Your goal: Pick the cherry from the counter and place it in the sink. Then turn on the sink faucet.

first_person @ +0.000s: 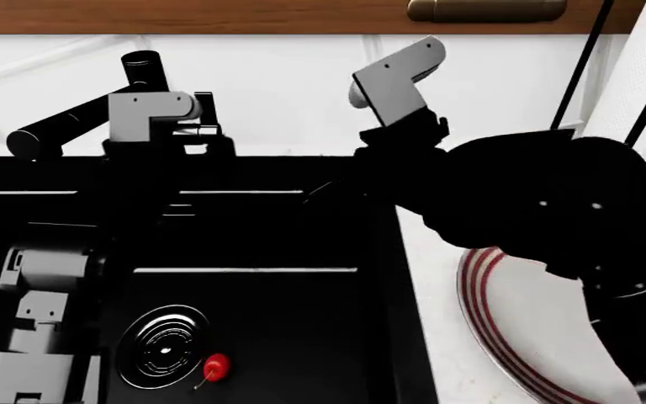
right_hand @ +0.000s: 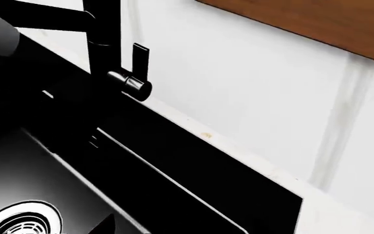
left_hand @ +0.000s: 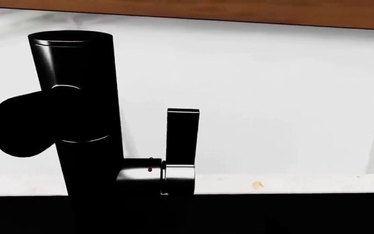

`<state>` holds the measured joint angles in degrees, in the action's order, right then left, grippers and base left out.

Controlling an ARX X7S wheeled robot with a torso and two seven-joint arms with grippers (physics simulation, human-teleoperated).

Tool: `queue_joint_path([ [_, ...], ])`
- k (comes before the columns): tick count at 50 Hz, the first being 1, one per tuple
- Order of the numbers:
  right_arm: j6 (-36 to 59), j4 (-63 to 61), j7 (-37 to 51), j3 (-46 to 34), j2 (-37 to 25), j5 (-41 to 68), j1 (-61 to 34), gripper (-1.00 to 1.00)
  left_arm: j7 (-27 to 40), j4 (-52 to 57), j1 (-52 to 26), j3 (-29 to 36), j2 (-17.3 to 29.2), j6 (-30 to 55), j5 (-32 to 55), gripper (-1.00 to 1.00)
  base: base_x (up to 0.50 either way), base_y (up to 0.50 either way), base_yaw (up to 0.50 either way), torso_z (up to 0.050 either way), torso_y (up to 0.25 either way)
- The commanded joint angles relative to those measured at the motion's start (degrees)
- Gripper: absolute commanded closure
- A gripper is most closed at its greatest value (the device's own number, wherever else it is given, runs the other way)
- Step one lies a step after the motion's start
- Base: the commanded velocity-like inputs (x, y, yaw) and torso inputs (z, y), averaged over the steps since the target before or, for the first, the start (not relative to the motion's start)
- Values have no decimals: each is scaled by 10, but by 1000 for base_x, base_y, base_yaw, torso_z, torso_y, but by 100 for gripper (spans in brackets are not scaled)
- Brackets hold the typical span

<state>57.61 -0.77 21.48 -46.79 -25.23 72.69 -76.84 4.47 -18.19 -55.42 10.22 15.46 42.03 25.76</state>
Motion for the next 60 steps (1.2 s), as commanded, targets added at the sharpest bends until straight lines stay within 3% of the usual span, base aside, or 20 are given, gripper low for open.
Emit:
queue_joint_path([
  [1,2,-35,48,32,-60,5,-10,-100,3,24,3,1,-6,13,12,-100,0,0,0,0,0],
  [14,-28,-23,102,67,-99,-23,-13,-100,13,30,-3,-1,-25,12,21,-100,0,0,0,0,0],
  [32,-72,70,100,80,-117,-74,-12,-100,40,-11,-45,0,-53,-19,6,-100,0,0,0,0,0],
  [60,-90,90,93,79,-114,-82,5,-100,24,-377,-175,0,-125,-256,-43,-100,0,0,0,0,0],
])
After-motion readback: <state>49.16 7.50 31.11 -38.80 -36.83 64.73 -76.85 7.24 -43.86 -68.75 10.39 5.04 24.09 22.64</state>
